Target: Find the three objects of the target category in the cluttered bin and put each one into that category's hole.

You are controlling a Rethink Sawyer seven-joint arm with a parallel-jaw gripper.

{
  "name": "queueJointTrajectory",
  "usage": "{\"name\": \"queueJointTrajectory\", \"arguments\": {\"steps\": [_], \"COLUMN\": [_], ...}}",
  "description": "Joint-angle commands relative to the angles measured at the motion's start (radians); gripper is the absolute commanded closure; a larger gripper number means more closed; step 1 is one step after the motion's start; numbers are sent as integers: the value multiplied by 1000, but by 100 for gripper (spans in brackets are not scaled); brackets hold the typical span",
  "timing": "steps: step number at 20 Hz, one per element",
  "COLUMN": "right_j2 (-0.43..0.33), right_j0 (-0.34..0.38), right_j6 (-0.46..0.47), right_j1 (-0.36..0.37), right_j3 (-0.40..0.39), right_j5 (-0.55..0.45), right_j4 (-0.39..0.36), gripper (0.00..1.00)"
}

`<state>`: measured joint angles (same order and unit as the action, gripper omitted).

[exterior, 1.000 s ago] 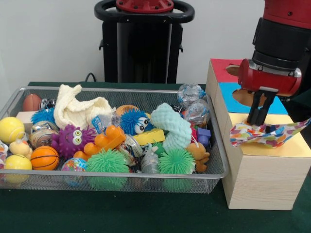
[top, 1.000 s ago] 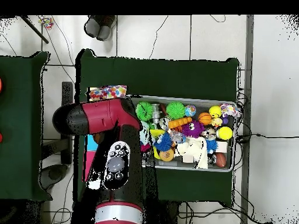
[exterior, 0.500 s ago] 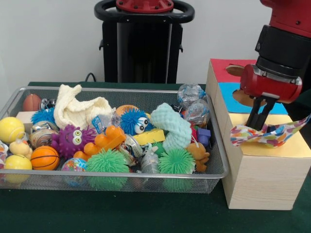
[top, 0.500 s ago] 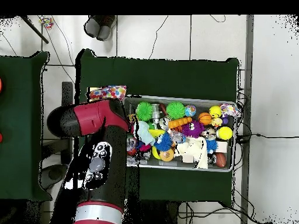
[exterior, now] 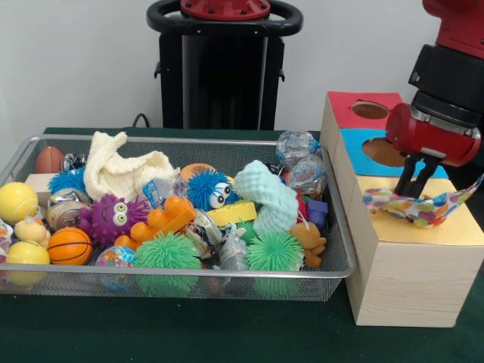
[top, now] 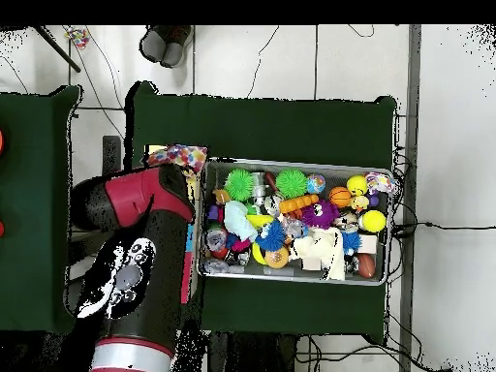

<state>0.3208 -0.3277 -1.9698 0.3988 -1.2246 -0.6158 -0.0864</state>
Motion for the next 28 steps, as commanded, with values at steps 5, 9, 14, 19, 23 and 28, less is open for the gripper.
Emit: {"name": "queueJointTrajectory", "arguments": {"steps": [5, 9, 14, 19, 23, 28], "right_j2": [-35, -45, -91, -168, -206, -223], "right_j0": [-63, -72, -65, -32, -15, -12], "right_j6": [-326, -327, -323, -284, -246, -212], "right_j1": [-178, -199, -216, -209, -162, -85], "right_j3": [61, 16, -105, -246, -343, -428], "right_j5": [26, 127, 336, 529, 558, 515], "right_j4": [107, 117, 99, 59, 46, 50], "gripper": [100, 100, 100, 100, 100, 100]}}
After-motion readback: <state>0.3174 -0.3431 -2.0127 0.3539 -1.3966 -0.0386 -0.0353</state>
